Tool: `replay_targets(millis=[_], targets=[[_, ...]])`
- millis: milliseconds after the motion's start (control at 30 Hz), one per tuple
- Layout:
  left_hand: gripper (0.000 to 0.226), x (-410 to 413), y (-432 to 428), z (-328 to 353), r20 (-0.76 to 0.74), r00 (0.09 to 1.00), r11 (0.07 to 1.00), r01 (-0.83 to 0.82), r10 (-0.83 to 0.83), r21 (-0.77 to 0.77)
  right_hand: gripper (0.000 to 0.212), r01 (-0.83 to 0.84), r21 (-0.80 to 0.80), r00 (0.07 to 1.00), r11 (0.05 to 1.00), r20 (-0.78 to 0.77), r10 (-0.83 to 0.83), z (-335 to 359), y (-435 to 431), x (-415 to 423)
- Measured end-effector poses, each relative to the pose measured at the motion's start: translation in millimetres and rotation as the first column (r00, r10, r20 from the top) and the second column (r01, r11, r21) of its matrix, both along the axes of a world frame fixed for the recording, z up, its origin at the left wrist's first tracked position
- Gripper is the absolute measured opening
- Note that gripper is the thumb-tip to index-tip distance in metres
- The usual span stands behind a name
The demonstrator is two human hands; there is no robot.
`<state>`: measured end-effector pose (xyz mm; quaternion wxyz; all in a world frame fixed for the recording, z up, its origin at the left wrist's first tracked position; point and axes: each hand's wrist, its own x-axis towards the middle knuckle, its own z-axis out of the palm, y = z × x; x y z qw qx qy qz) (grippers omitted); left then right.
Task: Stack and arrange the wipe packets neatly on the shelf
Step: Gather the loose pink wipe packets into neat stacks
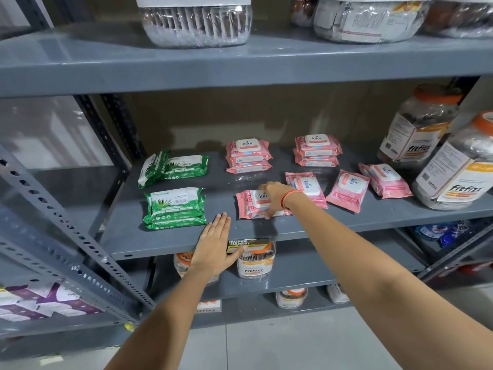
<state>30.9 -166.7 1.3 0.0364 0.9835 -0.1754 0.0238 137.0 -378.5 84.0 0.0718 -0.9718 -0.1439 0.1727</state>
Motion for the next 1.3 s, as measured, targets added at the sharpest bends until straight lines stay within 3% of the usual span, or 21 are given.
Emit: replay_targets(millis=[133,200,267,367,467,600,733,867,933,1067,1300], targets=[[0.094,0,0,0,-0.004,1.000,1.000,0.005,-0.005,-0.001,0.085,0.181,0.167,0.982,0.969,-0.084,-0.169,13,-10,2],[0.095,1,0,0,-0.007,1.000,1.000,0.004,-0.004,0.010,0.069,0.350,0.218,0.931,0.911,0.026,-0.364,20,-22,5],[0.095,0,0,-1,-0.007,1.000,1.000,0.003,-0.003,0.011,0.062,0.512,0.179,0.829,0.840,0.155,-0.538,21,-35,7],[0.095,0,0,-1,-0.007,1.000,1.000,0.001,-0.001,0.014,0.082,0.665,0.029,0.736,0.746,0.138,-0.662,13,-49,4],[0.095,0,-1,-2,0.001,1.000,1.000,-0.003,0.003,0.019,0.097,0.736,0.040,0.674,0.675,0.052,-0.737,5,-54,0],[0.092,0,-1,-3,0.009,1.000,1.000,-0.006,0.006,0.018,0.081,0.792,0.107,0.602,0.601,0.028,-0.798,0,-56,-2],[0.082,-1,-1,-2,0.023,1.000,1.000,-0.011,0.011,0.003,0.063,0.800,0.209,0.588,0.563,-0.083,-0.805,3,-63,2],[0.072,-1,-2,-4,0.044,0.999,1.000,-0.021,0.021,-0.011,0.077,0.817,0.378,0.545,0.435,-0.260,-0.797,14,-73,7],[0.070,-1,-2,-4,0.048,0.999,1.000,-0.024,0.025,-0.014,0.076,0.777,0.435,0.591,0.455,-0.252,-0.767,20,-74,9],[0.069,0,-1,-5,0.050,0.998,1.000,-0.031,0.031,-0.005,0.067,0.653,0.482,0.720,0.584,-0.157,-0.675,29,-58,4],[0.069,0,-2,-6,0.045,0.998,0.999,-0.034,0.034,0.000,0.069,0.540,0.337,0.819,0.772,0.004,-0.574,25,-17,-18]])
